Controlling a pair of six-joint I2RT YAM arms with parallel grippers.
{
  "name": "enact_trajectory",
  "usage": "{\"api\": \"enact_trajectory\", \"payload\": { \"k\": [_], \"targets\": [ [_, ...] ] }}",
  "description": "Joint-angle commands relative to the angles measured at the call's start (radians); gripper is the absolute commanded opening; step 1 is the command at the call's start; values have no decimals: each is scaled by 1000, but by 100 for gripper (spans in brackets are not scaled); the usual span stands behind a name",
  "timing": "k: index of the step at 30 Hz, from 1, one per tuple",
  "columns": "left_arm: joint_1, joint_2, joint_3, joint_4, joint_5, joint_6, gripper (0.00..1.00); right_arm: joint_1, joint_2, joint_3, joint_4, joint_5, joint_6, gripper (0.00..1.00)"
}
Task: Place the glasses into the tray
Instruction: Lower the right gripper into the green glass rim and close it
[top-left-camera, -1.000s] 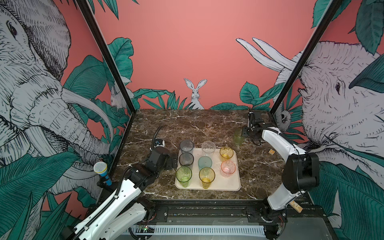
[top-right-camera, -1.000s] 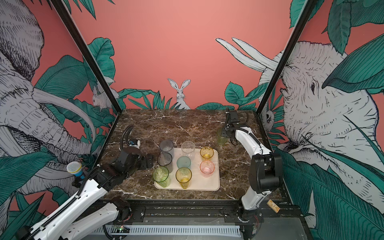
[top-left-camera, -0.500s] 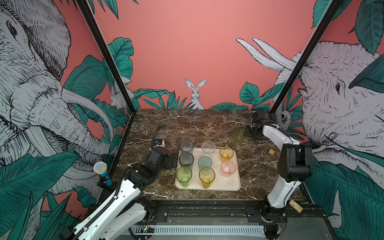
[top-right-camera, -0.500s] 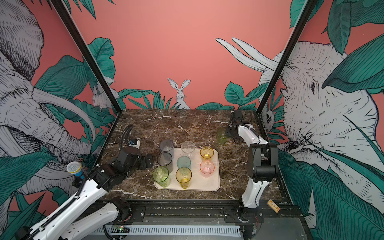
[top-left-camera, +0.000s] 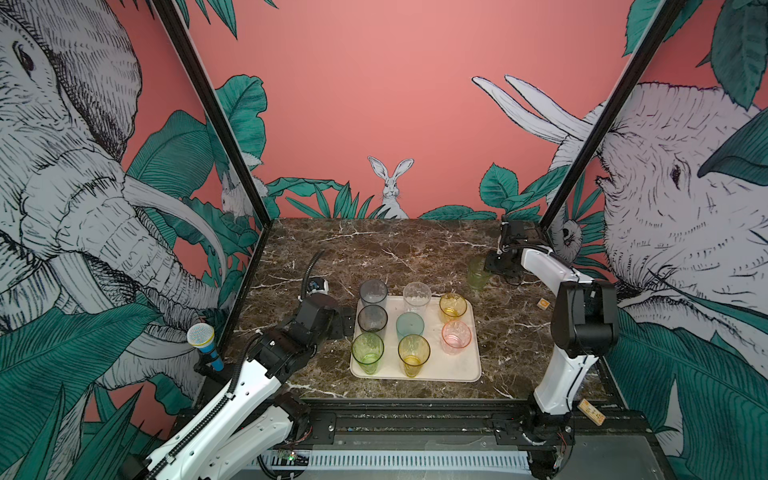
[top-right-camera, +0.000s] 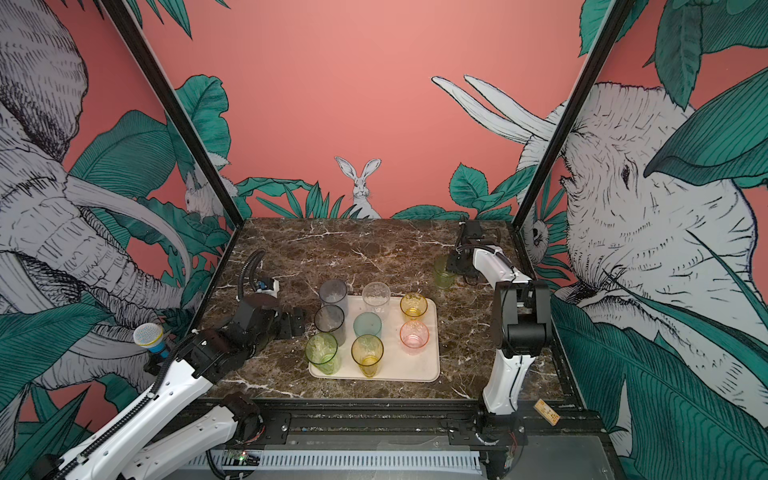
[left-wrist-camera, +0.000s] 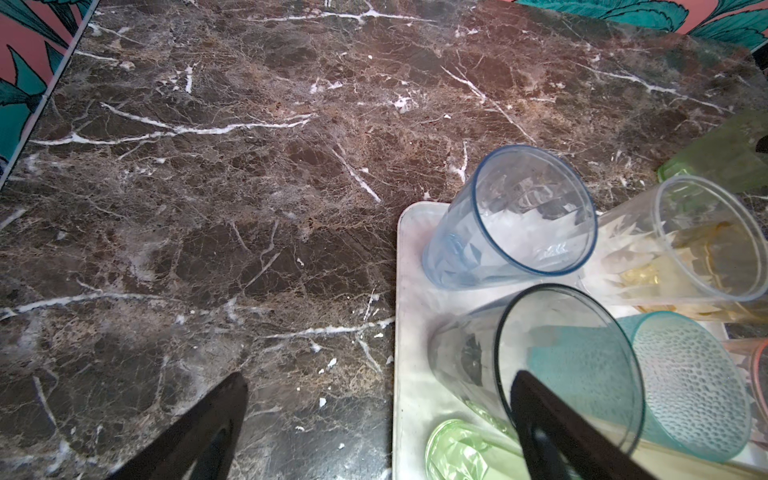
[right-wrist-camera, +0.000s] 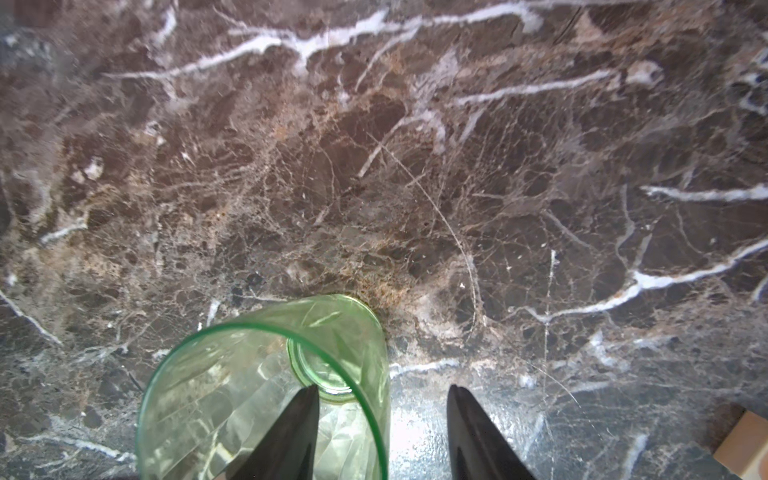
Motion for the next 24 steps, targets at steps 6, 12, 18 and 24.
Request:
{"api": "enact_trajectory", "payload": {
  "k": [6, 12, 18, 24],
  "targets": [
    [6, -5, 19, -13, -12, -2, 99, -1, 24, 32, -11, -18, 5, 42],
    [8, -3, 17, -13, -13, -2, 99, -1, 36, 41, -21, -12, 5, 36],
    [7, -3, 11, -4, -9, -8, 99, -1, 29, 36, -18, -12, 2, 27],
    [6, 1, 12, -3, -14, -4, 99, -2, 14, 20, -11, 1, -6, 15]
  ]
}}
